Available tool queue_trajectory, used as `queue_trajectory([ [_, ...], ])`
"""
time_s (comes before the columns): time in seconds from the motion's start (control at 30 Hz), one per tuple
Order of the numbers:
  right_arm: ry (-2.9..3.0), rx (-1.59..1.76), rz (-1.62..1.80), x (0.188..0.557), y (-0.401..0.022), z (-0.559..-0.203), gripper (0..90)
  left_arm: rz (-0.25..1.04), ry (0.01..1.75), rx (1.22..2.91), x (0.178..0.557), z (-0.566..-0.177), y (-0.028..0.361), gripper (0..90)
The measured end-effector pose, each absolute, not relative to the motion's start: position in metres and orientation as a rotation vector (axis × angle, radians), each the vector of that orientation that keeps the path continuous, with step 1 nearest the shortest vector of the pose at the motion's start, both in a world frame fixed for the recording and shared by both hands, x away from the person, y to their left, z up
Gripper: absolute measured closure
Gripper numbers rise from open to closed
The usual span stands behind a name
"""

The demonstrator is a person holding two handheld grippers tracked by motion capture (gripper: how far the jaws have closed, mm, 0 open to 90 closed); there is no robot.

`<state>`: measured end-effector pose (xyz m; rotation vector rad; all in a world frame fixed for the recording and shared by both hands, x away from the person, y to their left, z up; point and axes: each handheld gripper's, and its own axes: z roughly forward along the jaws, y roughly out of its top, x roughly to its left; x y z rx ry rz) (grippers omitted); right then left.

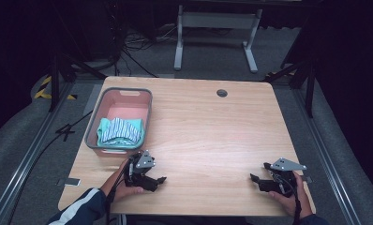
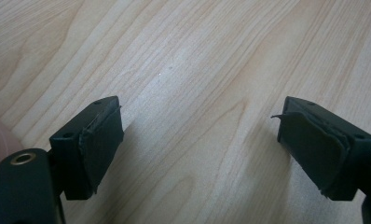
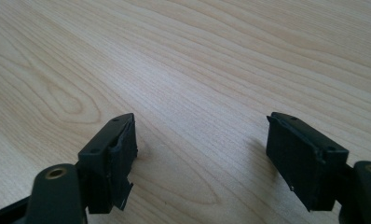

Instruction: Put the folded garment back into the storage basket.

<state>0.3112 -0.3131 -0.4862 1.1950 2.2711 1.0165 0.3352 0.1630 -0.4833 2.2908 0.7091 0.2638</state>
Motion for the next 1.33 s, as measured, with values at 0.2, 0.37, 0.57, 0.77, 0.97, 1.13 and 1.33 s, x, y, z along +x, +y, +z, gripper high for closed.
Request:
queue_trajectory([
  [0.2,2.273,1.198,1.02,0.3115,-0.3132,-0.4862,24.6,0.263,0.713,2.289,0.3353,-0.4834,0.1623,13.2],
  [0.37,2.271,1.198,1.024,0.3122,-0.3125,-0.4862,24.0,0.262,0.71,2.289,0.3356,-0.4834,0.1623,13.2],
  [0.57,2.271,1.199,1.023,0.3125,-0.3123,-0.4863,23.8,0.259,0.712,2.291,0.3357,-0.4834,0.1619,12.9],
  [0.77,2.272,1.197,1.021,0.3128,-0.3122,-0.4862,23.7,0.259,0.712,2.292,0.3358,-0.4833,0.1618,12.8],
  [0.97,2.275,1.197,1.016,0.3134,-0.3122,-0.4861,23.7,0.259,0.712,2.292,0.3358,-0.4833,0.1618,12.8],
  [1.13,2.275,1.198,1.016,0.3135,-0.3123,-0.4861,23.6,0.256,0.709,2.293,0.336,-0.4833,0.1619,12.8],
  [1.33,2.276,1.199,1.019,0.3138,-0.3126,-0.4862,23.6,0.257,0.707,2.297,0.3365,-0.4831,0.162,12.5],
])
